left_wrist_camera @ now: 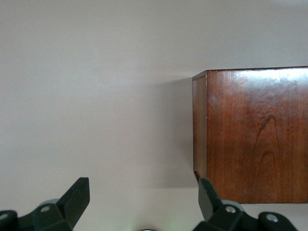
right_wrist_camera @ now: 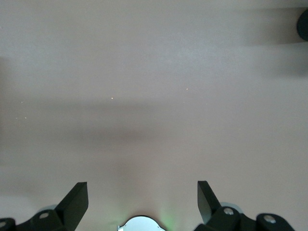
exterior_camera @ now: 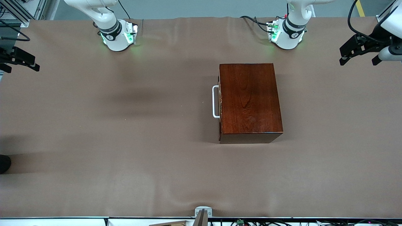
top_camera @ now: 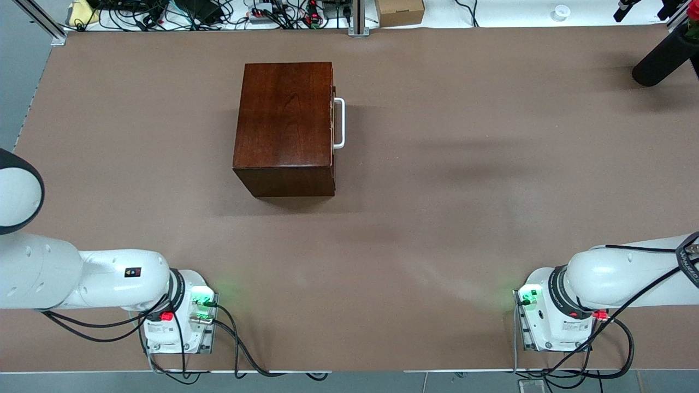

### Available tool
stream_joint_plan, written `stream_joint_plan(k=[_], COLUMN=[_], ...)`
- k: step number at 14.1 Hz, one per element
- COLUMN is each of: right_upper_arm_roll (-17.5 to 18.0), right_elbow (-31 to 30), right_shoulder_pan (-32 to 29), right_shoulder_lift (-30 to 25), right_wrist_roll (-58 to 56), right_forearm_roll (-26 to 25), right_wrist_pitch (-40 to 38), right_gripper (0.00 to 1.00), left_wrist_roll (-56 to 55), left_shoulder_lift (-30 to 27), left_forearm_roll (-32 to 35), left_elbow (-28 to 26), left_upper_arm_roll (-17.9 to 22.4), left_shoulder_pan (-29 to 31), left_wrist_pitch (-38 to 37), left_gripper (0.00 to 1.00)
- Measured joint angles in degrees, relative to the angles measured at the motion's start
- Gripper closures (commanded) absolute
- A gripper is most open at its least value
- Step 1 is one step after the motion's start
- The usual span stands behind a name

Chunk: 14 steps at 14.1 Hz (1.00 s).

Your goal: Open drawer, take yellow block, close drawer

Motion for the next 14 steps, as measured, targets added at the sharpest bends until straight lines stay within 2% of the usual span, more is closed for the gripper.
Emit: stream_joint_plan(k=[8,11,14], right_upper_arm_roll=[0.0,0.0,0.0], right_elbow=[0.0,0.0,0.0], right_shoulder_pan=[0.0,0.0,0.0], right_shoulder_lift=[0.0,0.0,0.0], right_wrist_roll=[0.0,0.0,0.0], right_forearm_roll=[0.0,0.0,0.0], right_wrist_pitch=[0.0,0.0,0.0], right_gripper=[0.0,0.0,0.0], left_wrist_roll=[0.0,-4.1,-12.4], left_shoulder_lift=[0.2,2.0,7.2], left_forearm_roll=[0.0,-0.2,0.3], left_elbow=[0.2,0.3,2.6], left_upper_arm_roll=[-0.9,-6.4,-12.5], left_shoulder_pan=[-0.3,-2.5,-8.3], left_wrist_pitch=[-1.1,-0.9,0.6], left_gripper=[0.0,0.0,0.0])
